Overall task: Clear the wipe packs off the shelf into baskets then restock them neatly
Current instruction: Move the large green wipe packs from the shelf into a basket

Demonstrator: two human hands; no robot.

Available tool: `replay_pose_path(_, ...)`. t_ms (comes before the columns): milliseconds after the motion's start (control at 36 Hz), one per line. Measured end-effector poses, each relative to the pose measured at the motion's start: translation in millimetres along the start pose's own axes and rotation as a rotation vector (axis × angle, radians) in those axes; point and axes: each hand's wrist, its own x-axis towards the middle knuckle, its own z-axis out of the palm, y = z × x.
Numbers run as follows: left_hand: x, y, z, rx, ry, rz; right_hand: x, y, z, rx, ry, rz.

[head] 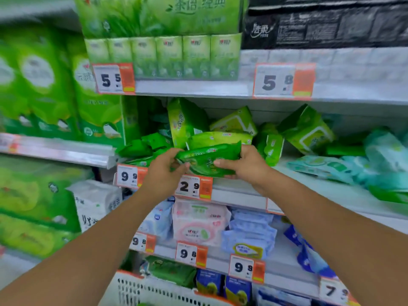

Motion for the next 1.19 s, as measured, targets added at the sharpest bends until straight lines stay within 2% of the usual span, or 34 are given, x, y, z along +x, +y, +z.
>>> replay_pose_path(83,-1,37,2,-0.238,-0.033,0.01,-8,-21,-24,0.222,0.074,-0.019)
replay_pose_path(167,-8,61,6,-0.554,-0.235,-0.115,-23,-34,-49,0.297,0.005,0.037)
replay_pose_path(222,-17,65,10,-0.619,-0.427,-0.217,-35,-35,-64,0.288,-0.01,0.118)
replay_pose_path(306,-29,61,19,-0.624,-0.608,-0.288,-48,-30,-75,0.186,0.015,0.16)
replay_pose_path(444,-40,58,25,-0.569,-0.678,-0.292,-56,-22,-73,0.052,0.001,0.132)
replay_pose_path(500,-44,52,15,-0.453,-0.791,-0.293,-59,-14,-64,-0.003,-0.054,0.172)
replay_pose_path(583,-51,43,-12,-0.171,-1.033,-0.33,-69,17,-35,-0.127,-0.253,0.316)
replay_pose_path(639,-51,34,-28,-0.064,-0.976,-0.359,-81,46,-5,-0.296,-0.386,0.362)
replay_pose_path(667,-49,30,-33,-0.041,-0.867,-0.35,-85,59,10,-0.388,-0.388,0.332)
replay_pose_path(694,-47,25,-36,-0.052,-0.709,-0.333,-83,69,22,-0.493,-0.321,0.246)
replay_pose_path(750,-37,17,-36,-0.134,-0.319,-0.287,-68,71,32,-0.607,-0.036,-0.016)
replay_pose_path(806,-24,12,-36,-0.153,0.023,-0.202,-49,45,27,-0.465,0.26,-0.216)
replay_pose_path(833,-17,11,-35,-0.133,0.114,-0.154,-38,29,21,-0.393,0.384,-0.282)
replay_pose_path(889,-4,13,-30,-0.112,0.149,-0.083,-14,1,5,-0.285,0.595,-0.296)
replay_pose_path(944,6,19,-20,-0.086,0.092,-0.088,11,-16,-12,-0.2,0.722,-0.107)
replay_pose_path(1000,15,24,-8,-0.053,0.019,-0.119,29,-21,-25,-0.026,0.641,0.17)
replay_pose_path(1056,21,27,5,-0.056,-0.052,-0.144,38,-21,-32,0.202,0.443,0.369)
replay_pose_path(1139,25,28,23,-0.083,-0.083,-0.16,50,-6,-32,0.354,0.301,0.435)
replay_pose_path(1194,25,28,34,-0.025,-0.072,-0.146,58,4,-28,0.336,0.265,0.426)
